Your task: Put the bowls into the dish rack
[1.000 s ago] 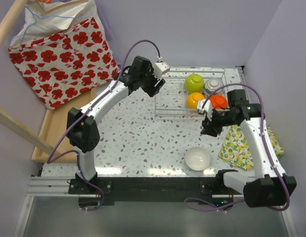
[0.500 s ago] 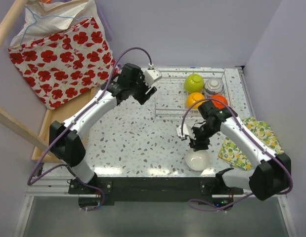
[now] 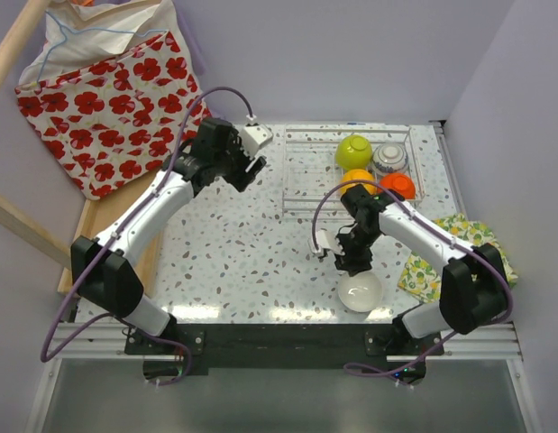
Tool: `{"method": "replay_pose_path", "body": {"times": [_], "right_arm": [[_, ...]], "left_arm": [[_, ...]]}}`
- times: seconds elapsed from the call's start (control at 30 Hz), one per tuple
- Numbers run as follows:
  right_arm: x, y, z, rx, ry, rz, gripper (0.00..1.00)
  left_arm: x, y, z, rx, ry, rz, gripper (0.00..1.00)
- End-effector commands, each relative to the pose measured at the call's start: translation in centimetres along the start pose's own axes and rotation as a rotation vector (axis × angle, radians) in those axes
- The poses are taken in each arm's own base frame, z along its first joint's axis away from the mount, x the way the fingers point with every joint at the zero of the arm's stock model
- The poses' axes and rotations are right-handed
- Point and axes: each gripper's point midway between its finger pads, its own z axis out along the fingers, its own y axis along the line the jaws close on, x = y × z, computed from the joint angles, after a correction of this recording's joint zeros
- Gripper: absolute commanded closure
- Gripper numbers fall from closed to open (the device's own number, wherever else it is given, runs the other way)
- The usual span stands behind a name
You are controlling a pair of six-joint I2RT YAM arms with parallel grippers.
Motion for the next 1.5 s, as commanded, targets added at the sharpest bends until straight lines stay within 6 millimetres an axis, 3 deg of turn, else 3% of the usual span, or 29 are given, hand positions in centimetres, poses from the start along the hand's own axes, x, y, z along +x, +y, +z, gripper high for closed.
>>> {"method": "replay_pose_path", "body": {"times": [0.0, 0.03, 0.07, 0.3, 0.47, 0.77, 0.87, 0.97, 1.03, 1.2, 1.33, 1.47], "right_arm": [[-0.1, -1.1, 0.2, 0.005, 0.038, -0.043, 0.56], [-0.2, -1.1, 0.3, -0.003, 0.037, -0.041, 0.61], [-0.6, -1.3, 0.1, 0.002, 0.031, -0.047, 0.72], [-2.0, -1.7, -0.2, -0.036, 0.006, -0.059, 1.00], [-4.8, -3.7, -1.3, 0.028, -0.076, -0.059, 1.00], [-8.0, -9.7, 0.9, 0.096, -0.090, -0.049, 1.00], [-8.8, -10.4, 1.0, 0.109, -0.092, -0.052, 0.80], [-8.9, -9.5, -0.1, 0.133, -0.097, -0.061, 0.65], [-8.9, -9.0, -0.9, 0.166, -0.105, -0.075, 0.63], [-8.8, -5.7, -3.5, 0.229, -0.143, -0.107, 0.60], [-6.5, -2.0, -2.2, 0.133, -0.096, -0.114, 0.61], [-4.6, -0.4, -1.2, 0.126, -0.057, -0.187, 0.61]], "left_arm": [[-0.5, 0.3, -0.7, 0.007, -0.041, -0.014, 0.29], [-0.5, 0.4, -0.7, 0.007, -0.043, -0.013, 0.29], [-0.4, 0.5, -0.7, 0.005, -0.041, -0.016, 0.29], [0.2, 0.7, -0.6, 0.004, -0.029, -0.021, 0.28], [0.6, 1.1, -0.8, -0.004, -0.027, -0.029, 0.29], [0.9, 1.3, -0.6, -0.004, -0.019, -0.032, 0.29], [0.9, 1.2, -0.6, -0.003, -0.020, -0.031, 0.29], [0.8, 1.2, -0.8, -0.001, -0.022, -0.030, 0.29], [0.8, 1.2, -0.9, -0.003, -0.025, -0.029, 0.28], [1.0, 1.3, -0.6, 0.001, -0.022, -0.032, 0.28], [1.0, 1.1, -0.2, 0.016, -0.022, -0.038, 0.29], [0.8, 1.0, 0.1, 0.025, -0.024, -0.046, 0.29]]}}
